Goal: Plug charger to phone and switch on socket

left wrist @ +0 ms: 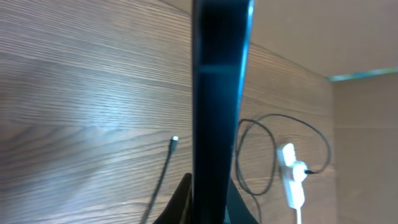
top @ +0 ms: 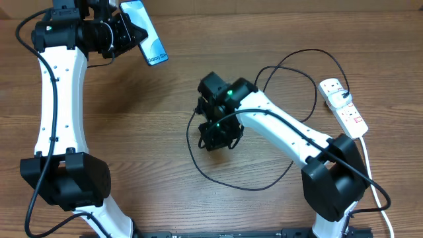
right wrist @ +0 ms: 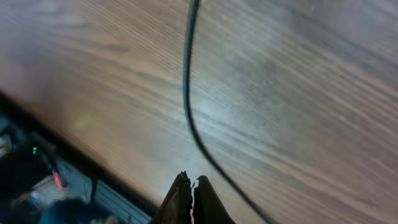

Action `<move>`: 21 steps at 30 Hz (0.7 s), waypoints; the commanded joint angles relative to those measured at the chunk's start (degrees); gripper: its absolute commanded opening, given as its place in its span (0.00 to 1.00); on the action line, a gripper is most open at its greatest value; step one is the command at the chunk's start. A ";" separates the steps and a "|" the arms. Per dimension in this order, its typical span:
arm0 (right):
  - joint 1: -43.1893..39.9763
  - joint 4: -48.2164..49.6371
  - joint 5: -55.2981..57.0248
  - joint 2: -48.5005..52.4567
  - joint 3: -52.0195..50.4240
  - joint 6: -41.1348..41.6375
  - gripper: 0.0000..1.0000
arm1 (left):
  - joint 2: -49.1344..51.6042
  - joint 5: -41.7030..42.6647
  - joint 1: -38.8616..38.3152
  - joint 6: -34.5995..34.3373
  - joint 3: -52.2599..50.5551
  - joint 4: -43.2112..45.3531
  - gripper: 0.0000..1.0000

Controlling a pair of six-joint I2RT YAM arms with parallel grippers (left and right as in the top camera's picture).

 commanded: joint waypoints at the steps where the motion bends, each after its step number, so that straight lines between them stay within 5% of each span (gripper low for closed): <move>1: 0.07 5.46 -0.31 -0.76 -2.43 7.93 0.24 | -0.44 -2.69 0.04 1.68 0.87 0.13 0.04; 2: 0.07 7.21 -0.26 -0.76 -2.86 9.11 0.52 | -0.44 -2.71 0.04 1.68 0.87 -0.02 0.04; 3: 0.20 8.92 0.11 -0.66 -3.26 9.51 0.69 | -0.44 -2.71 0.04 1.68 0.87 -0.20 0.04; 5: 0.68 11.54 2.47 -0.22 -3.72 11.43 0.82 | -0.44 -2.69 0.04 1.68 0.87 -0.55 0.04; 21: 11.69 11.28 19.63 9.70 -3.56 22.75 0.70 | -0.44 -2.69 0.04 1.68 0.87 -1.36 0.04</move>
